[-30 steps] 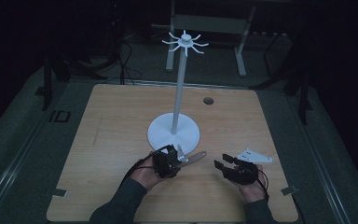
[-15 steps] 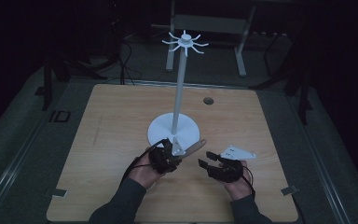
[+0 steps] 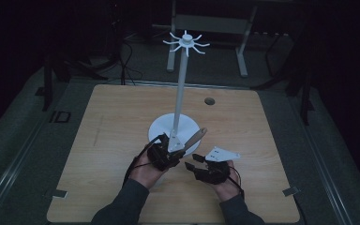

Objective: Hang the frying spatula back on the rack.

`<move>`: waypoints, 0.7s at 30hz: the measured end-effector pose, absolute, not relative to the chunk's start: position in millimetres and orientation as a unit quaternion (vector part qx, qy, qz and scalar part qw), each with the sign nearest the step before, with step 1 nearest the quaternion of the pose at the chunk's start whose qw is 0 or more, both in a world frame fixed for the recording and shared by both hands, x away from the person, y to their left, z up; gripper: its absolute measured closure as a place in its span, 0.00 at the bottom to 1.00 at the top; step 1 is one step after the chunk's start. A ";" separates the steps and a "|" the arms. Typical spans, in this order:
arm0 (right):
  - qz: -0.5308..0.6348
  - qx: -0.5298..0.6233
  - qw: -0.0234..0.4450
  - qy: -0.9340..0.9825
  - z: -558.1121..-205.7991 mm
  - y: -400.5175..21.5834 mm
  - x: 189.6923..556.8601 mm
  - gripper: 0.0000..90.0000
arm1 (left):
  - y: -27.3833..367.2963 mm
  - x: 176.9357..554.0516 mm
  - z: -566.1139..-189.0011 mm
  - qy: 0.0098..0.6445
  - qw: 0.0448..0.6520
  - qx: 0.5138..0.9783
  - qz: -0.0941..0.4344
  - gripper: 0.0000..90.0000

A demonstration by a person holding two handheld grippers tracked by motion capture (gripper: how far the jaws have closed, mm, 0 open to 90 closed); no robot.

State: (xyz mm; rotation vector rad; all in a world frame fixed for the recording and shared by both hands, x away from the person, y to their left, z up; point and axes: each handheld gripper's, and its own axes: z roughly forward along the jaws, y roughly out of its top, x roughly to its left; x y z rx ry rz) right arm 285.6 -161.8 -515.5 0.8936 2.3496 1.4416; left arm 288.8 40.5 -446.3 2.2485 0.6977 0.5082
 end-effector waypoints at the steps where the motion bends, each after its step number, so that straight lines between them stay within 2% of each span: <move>1: 0.495 0.305 0.119 0.805 -515.5 -158.5 285.3 0.59 | 40.4 288.2 -445.1 0.272 0.362 0.869 0.199 0.83; 15: 0.519 0.307 0.103 0.791 -515.0 -130.8 290.6 0.70 | 37.8 281.5 -434.9 0.281 0.400 0.846 0.210 0.83; 16: 0.523 0.308 0.097 0.789 -514.4 -128.0 292.2 0.74 | 37.7 282.0 -434.6 0.283 0.405 0.845 0.207 0.83; 21: 0.529 0.310 0.093 0.784 -514.2 -125.6 294.2 0.81 | 37.5 282.1 -434.4 0.284 0.408 0.842 0.210 0.83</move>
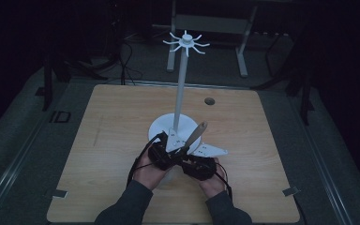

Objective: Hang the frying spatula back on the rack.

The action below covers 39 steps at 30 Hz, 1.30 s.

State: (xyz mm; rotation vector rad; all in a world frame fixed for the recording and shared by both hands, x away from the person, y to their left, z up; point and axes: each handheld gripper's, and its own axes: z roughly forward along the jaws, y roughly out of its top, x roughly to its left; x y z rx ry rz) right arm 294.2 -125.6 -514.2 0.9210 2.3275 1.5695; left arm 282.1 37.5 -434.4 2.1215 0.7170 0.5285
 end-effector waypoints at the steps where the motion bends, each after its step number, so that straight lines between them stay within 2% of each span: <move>1: 0.530 0.309 0.094 0.784 -513.7 -124.7 293.7 0.83 | 37.6 282.0 -434.5 0.285 0.410 0.840 0.213 0.83; 15: 0.534 0.317 0.094 0.778 -513.1 -127.0 293.5 0.85 | 31.7 284.7 -439.2 0.278 0.406 0.840 0.229 0.80; 25: 0.536 0.311 0.094 0.779 -512.6 -127.4 293.6 0.85 | 31.3 284.4 -439.5 0.278 0.404 0.840 0.234 0.83; 39: 0.524 0.310 0.100 0.787 -517.1 -133.7 291.6 0.73 | 35.0 285.3 -439.1 0.293 0.408 0.831 0.238 0.84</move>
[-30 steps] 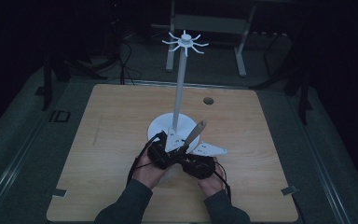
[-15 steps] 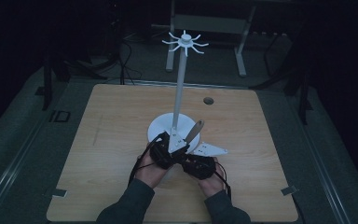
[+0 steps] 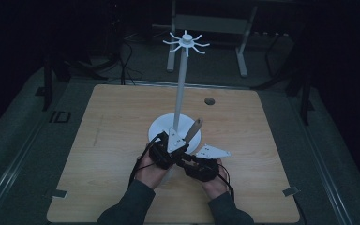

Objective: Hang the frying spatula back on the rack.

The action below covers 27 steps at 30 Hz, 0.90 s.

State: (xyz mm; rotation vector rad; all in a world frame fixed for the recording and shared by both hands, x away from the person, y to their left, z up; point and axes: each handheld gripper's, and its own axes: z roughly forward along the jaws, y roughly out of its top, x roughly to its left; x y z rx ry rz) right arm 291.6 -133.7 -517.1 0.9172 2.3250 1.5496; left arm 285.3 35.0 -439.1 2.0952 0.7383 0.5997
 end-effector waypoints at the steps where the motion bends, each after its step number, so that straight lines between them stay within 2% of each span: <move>1: 0.524 0.310 0.100 0.787 -517.4 -134.4 291.3 0.73 | 34.9 285.1 -439.0 0.294 0.409 0.831 0.237 0.84; 27: 0.503 0.337 0.123 0.787 -526.3 -180.1 280.2 0.68 | 42.7 280.0 -427.3 0.320 0.447 0.795 0.255 0.84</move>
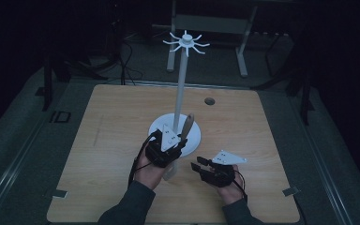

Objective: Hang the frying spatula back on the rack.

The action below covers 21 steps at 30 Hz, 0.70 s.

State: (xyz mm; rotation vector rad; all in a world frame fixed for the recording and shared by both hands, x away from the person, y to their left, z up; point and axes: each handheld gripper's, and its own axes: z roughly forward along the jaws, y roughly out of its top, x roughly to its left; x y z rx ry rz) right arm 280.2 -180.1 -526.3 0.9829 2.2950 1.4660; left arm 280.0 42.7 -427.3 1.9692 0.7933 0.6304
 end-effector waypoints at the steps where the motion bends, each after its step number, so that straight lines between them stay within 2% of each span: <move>1: 0.501 0.340 0.124 0.786 -526.8 -182.4 280.0 0.68 | 42.7 279.6 -426.3 0.322 0.449 0.793 0.256 0.84; 12: 0.500 0.356 0.132 0.778 -529.2 -196.6 281.6 0.68 | 44.6 283.6 -412.9 0.340 0.464 0.769 0.277 0.84; 16: 0.500 0.360 0.132 0.777 -529.7 -197.2 282.2 0.68 | 40.1 288.6 -397.9 0.346 0.467 0.755 0.304 0.84; 21: 0.503 0.364 0.133 0.773 -529.1 -199.8 282.6 0.68 | 32.1 299.5 -373.7 0.382 0.471 0.716 0.345 0.84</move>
